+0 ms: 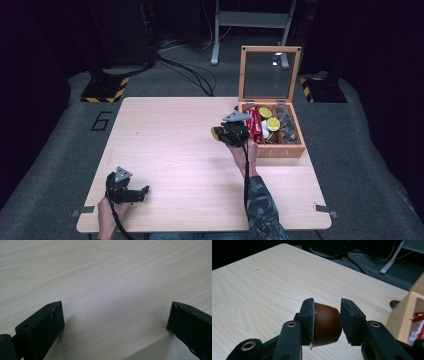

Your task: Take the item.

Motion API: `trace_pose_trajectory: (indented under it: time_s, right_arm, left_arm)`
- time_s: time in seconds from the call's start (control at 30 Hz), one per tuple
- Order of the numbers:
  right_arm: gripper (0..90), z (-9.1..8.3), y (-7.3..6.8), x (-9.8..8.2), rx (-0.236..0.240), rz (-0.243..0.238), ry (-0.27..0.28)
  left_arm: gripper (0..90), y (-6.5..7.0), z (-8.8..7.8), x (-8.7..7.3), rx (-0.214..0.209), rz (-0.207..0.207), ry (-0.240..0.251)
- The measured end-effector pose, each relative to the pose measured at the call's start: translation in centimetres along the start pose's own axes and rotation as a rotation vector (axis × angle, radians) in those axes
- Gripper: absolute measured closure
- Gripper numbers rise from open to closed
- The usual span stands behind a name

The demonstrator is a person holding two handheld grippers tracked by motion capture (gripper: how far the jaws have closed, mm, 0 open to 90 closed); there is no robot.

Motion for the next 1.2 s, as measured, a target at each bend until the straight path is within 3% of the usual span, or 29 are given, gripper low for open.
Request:
trace_pose_trajectory:
  time_s: [0.7,1.2]
  right_arm:
    - [63.4,3.9,-2.3,-2.7,0.066,0.035,-0.096]
    - [63.1,5.9,-3.6,-4.5,0.083,0.016,-0.155]
  left_arm:
    - [0.7,0.0,0.0,0.0,0.001,0.000,0.000]
    - [0.6,0.0,0.0,0.0,0.001,0.001,0.000]
Point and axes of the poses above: each handheld gripper's, and its own axes: z roughly forward along the jaws, x roughly out of its top, y roughly to its right, the point moved 6 cm from there along z, roughly forward along the jaws, and after that the axes turned 14 degrees about -x, right-handed, at the moved point
